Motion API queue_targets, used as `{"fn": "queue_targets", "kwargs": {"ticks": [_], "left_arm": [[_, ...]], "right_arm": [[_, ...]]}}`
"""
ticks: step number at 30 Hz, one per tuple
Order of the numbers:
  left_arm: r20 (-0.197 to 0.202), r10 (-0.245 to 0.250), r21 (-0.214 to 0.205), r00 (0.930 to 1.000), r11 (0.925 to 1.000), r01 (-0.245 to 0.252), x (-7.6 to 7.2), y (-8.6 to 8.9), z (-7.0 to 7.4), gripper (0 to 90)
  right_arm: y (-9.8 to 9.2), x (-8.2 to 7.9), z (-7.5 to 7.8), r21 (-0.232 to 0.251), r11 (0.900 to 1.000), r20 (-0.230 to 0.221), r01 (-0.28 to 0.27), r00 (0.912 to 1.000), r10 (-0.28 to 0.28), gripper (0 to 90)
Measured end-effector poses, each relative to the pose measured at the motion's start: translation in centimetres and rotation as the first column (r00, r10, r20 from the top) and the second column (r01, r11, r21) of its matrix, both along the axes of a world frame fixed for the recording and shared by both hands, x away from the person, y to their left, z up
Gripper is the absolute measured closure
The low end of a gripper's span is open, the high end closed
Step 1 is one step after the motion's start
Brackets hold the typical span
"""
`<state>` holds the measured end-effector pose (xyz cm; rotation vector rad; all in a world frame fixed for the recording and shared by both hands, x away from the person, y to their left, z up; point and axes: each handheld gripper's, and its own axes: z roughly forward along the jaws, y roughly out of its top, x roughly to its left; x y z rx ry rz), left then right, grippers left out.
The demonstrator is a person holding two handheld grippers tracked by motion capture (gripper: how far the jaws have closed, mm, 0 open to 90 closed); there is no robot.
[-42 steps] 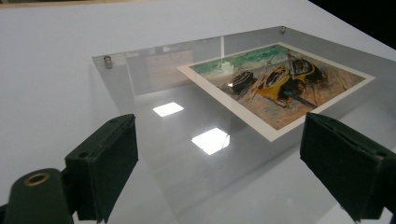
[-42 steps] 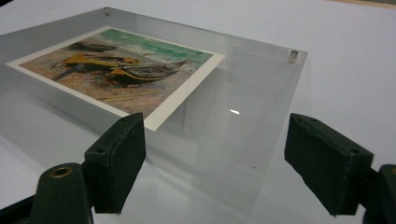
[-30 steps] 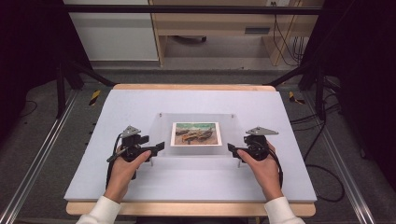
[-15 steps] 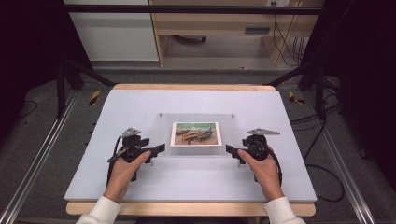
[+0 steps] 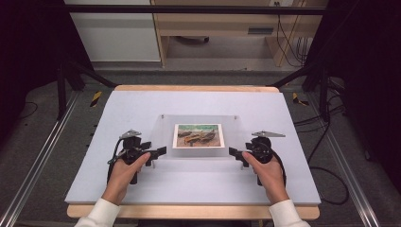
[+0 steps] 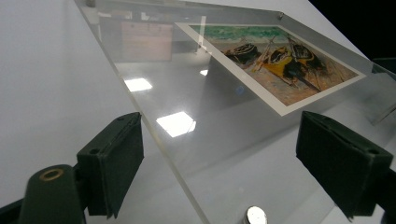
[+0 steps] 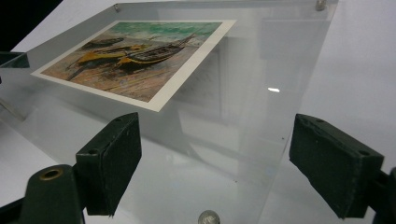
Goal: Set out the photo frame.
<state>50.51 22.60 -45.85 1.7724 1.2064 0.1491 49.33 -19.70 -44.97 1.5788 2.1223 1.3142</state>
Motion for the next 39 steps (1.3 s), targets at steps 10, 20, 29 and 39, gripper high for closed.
{"fn": "queue_targets", "kwargs": {"ticks": [10, 20, 29, 39], "left_arm": [[-0.031, -0.011, -0.048, 0.9995, 0.9988, 0.009, 0.15, 0.08, -0.34, 14.8], [-0.034, -0.023, -0.058, 0.9991, 0.9981, 0.021, 0.22, 0.19, -0.43, 15.4], [-0.041, -0.036, -0.062, 0.9985, 0.9975, 0.033, 0.28, 0.22, -0.45, 15.1], [-0.037, -0.033, -0.056, 0.9988, 0.9979, 0.031, 0.43, 0.15, -0.43, 15.9]], "right_arm": [[-0.22, 0.10, -0.18, 0.026, 0.9996, -0.017, -0.006, 0.9998, 0.007, 16.1], [-0.43, 0.19, -0.37, 0.052, 0.9986, -0.034, -0.011, 0.9994, 0.013, 15.3], [-0.50, 0.20, -0.60, 0.097, 0.9949, -0.064, -0.028, 0.9973, 0.035, 14.3], [-0.35, 0.42, -0.60, 0.079, 0.9968, -0.053, -0.015, 0.9984, 0.020, 15.6]]}}
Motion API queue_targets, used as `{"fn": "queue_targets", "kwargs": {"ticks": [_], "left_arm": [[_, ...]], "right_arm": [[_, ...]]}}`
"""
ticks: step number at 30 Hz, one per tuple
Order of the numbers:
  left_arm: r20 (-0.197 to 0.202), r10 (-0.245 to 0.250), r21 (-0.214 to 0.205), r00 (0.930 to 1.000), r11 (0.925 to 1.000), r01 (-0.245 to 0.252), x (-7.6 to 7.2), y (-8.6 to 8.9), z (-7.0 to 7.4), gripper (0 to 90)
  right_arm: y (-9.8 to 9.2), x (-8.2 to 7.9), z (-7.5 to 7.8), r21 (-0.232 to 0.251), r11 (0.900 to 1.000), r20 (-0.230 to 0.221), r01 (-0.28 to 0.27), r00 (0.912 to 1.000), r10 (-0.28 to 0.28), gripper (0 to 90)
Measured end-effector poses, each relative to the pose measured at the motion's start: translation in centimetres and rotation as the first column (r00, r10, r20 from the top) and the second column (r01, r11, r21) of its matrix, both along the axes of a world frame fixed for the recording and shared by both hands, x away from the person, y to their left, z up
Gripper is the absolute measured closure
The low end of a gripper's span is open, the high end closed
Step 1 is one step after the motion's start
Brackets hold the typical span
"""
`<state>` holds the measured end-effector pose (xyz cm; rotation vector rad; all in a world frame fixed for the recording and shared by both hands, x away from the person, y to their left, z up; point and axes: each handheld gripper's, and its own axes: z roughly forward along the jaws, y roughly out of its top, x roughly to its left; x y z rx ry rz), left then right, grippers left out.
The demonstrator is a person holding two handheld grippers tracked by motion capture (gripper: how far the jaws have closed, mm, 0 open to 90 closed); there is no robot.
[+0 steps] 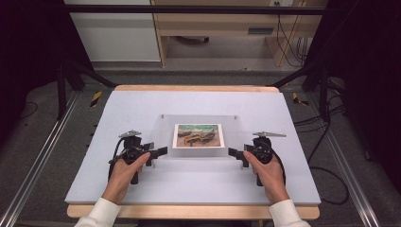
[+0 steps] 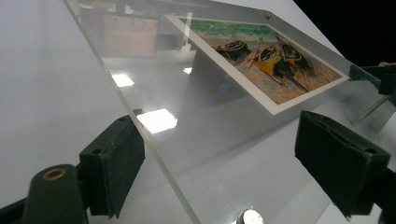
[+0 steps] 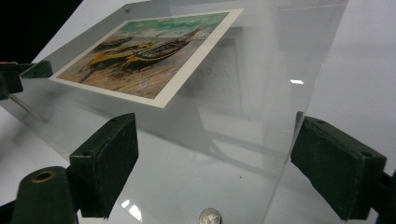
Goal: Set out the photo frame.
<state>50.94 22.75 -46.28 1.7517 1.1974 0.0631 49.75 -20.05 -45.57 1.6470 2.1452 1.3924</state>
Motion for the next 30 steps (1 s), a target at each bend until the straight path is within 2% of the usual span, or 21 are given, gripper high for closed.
{"fn": "queue_targets", "kwargs": {"ticks": [3, 5, 6, 7, 9, 11, 17, 19, 20, 25, 30], "left_arm": [[0.004, 0.009, 0.006, 1.0000, 0.9999, -0.009, -0.1, -0.1, 0.1, 18.0], [0.031, 0.009, 0.022, 0.9995, 0.9997, -0.010, -0.1, -0.1, 0.3, 18.4], [0.052, 0.014, 0.030, 0.9985, 0.9994, -0.016, -0.2, -0.2, 0.5, 20.6], [0.072, 0.021, 0.040, 0.9971, 0.9989, -0.024, -0.2, -0.3, 0.6, 20.6], [0.113, 0.037, 0.057, 0.9929, 0.9974, -0.044, -0.2, -0.3, 0.8, 22.8], [0.136, 0.047, 0.062, 0.9896, 0.9965, -0.056, -0.2, -0.4, 0.9, 24.5], [0.183, 0.069, 0.075, 0.9808, 0.9936, -0.084, 0.0, -0.7, 0.9, 25.3], [0.204, 0.073, 0.086, 0.9761, 0.9920, -0.092, 0.0, -0.8, 1.0, 25.8], [0.212, 0.071, 0.087, 0.9746, 0.9920, -0.091, 0.1, -0.7, 0.9, 26.4], [0.220, 0.067, 0.096, 0.9733, 0.9914, -0.089, 0.0, -0.8, 1.0, 26.4], [0.238, 0.051, 0.127, 0.9700, 0.9884, -0.083, -0.5, -0.9, 1.3, 26.4]], "right_arm": [[0.0, 0.1, 0.2, -0.019, 0.9998, 0.010, -0.003, 0.9999, 0.003, 16.7], [0.1, 0.1, 0.3, -0.028, 0.9996, 0.015, -0.002, 0.9999, 0.003, 17.4], [0.2, 0.2, 0.6, -0.047, 0.9989, 0.045, 0.004, 0.9990, -0.002, 19.0], [0.2, 0.2, 0.6, -0.047, 0.9989, 0.045, 0.004, 0.9990, -0.002, 19.0], [0.4, 0.3, 0.9, -0.077, 0.9970, 0.081, 0.012, 0.9967, -0.005, 19.6], [0.7, 0.5, 1.1, -0.111, 0.9938, 0.116, 0.014, 0.9933, -0.001, 20.1], [1.0, 0.8, 1.2, -0.130, 0.9912, 0.146, 0.024, 0.9892, -0.005, 20.3], [1.2, 1.1, 1.3, -0.141, 0.9889, 0.166, 0.045, 0.9859, -0.021, 21.5], [1.1, 1.4, 1.3, -0.131, 0.9893, 0.180, 0.064, 0.9829, -0.040, 24.3], [1.2, 1.2, 1.3, -0.140, 0.9879, 0.182, 0.066, 0.9826, -0.040, 24.3], [1.3, 0.6, 1.4, -0.170, 0.9834, 0.198, 0.063, 0.9798, -0.029, 24.3]]}}
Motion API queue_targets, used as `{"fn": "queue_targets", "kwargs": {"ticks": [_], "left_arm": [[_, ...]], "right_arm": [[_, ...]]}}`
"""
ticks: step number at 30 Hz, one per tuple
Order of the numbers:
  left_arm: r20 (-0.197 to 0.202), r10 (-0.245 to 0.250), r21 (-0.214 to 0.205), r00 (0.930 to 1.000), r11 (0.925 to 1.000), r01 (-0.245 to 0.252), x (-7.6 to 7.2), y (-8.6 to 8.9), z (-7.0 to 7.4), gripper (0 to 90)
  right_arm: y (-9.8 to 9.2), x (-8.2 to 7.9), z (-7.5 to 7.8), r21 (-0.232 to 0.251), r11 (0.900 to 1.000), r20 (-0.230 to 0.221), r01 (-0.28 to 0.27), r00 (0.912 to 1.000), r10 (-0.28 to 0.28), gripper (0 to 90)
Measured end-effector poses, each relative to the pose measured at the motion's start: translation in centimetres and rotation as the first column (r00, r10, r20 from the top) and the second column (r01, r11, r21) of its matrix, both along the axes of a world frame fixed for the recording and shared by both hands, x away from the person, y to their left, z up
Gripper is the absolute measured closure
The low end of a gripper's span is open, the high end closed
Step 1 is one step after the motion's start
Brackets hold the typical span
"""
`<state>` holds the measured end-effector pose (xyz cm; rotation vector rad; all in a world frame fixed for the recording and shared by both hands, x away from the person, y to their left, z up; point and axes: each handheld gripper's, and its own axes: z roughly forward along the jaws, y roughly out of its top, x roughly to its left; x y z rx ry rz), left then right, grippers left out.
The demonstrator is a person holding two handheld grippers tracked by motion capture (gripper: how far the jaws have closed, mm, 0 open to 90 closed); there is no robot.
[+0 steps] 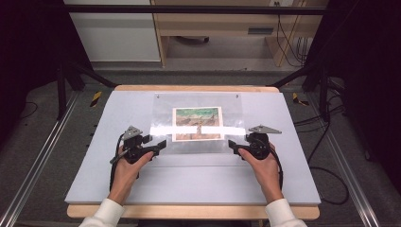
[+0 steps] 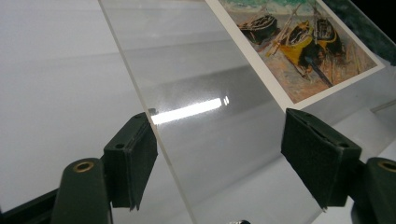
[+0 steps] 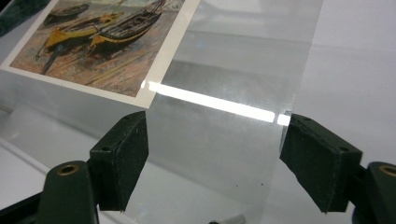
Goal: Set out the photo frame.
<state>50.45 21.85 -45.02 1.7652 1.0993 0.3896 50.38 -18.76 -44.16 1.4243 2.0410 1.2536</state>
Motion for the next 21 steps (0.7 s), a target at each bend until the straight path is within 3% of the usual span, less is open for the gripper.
{"fn": "queue_targets", "kwargs": {"ticks": [5, 8, 21], "left_arm": [[0.027, -0.005, 0.027, 0.9996, 0.9996, 0.005, -0.4, -0.1, 0.2, 27.7], [0.042, -0.007, 0.027, 0.9991, 0.9996, 0.005, 0.0, -0.2, 0.3, 28.6], [0.046, 0.008, 0.026, 0.9989, 0.9996, -0.010, -0.7, -0.1, 0.1, 30.9]], "right_arm": [[0.0, -0.8, 0.2, -0.042, 0.9991, 0.021, -0.008, 0.9998, 0.008, 25.7], [-0.1, -1.0, 0.3, -0.044, 0.9990, 0.023, -0.006, 0.9997, 0.007, 27.5], [0.0, -1.5, 0.3, -0.065, 0.9979, 0.041, -0.006, 0.9991, 0.008, 29.3]]}}
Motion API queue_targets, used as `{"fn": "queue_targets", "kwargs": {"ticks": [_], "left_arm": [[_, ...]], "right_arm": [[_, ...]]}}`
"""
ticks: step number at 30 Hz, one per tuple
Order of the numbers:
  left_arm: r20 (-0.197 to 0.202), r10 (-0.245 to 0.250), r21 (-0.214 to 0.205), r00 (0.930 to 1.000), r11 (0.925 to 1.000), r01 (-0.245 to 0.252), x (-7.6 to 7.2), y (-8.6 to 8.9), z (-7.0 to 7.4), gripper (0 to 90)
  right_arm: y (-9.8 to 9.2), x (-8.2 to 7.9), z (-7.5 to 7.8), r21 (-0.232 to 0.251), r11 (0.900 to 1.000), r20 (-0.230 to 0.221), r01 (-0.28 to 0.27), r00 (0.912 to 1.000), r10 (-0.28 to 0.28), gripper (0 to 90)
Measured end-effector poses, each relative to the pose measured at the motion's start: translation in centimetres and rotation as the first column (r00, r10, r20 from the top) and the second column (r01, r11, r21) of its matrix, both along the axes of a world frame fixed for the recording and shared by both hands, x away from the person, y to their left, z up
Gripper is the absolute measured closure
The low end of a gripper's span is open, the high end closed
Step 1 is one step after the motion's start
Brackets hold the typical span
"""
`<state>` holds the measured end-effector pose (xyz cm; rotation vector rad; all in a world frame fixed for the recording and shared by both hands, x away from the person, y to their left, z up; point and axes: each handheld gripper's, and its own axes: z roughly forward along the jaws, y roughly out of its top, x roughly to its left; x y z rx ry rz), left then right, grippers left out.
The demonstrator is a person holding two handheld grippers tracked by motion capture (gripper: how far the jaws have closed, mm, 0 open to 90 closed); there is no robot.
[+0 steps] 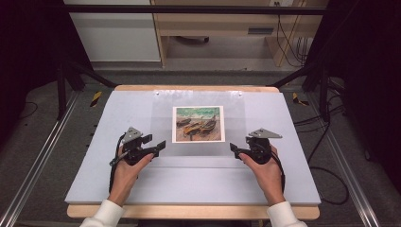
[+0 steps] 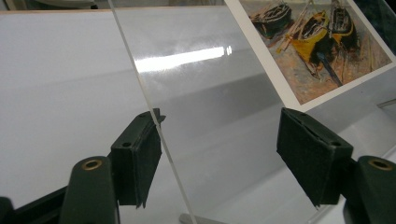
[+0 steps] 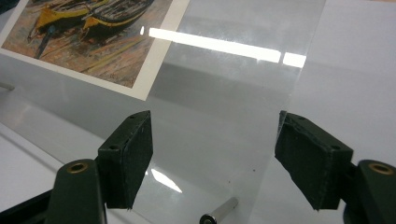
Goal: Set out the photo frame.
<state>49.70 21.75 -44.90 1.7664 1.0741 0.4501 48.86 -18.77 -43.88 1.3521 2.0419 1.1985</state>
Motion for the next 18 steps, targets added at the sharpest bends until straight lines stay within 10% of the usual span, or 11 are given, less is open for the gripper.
{"fn": "queue_targets", "kwargs": {"ticks": [18], "left_arm": [[0.011, 0.029, 0.032, 0.9995, 0.9990, -0.030, -2.4, 0.1, 0.1, 41.6]], "right_arm": [[0.0, -2.3, 0.0, -0.053, 0.9983, 0.055, 0.022, 0.9983, -0.019, 40.5]]}}
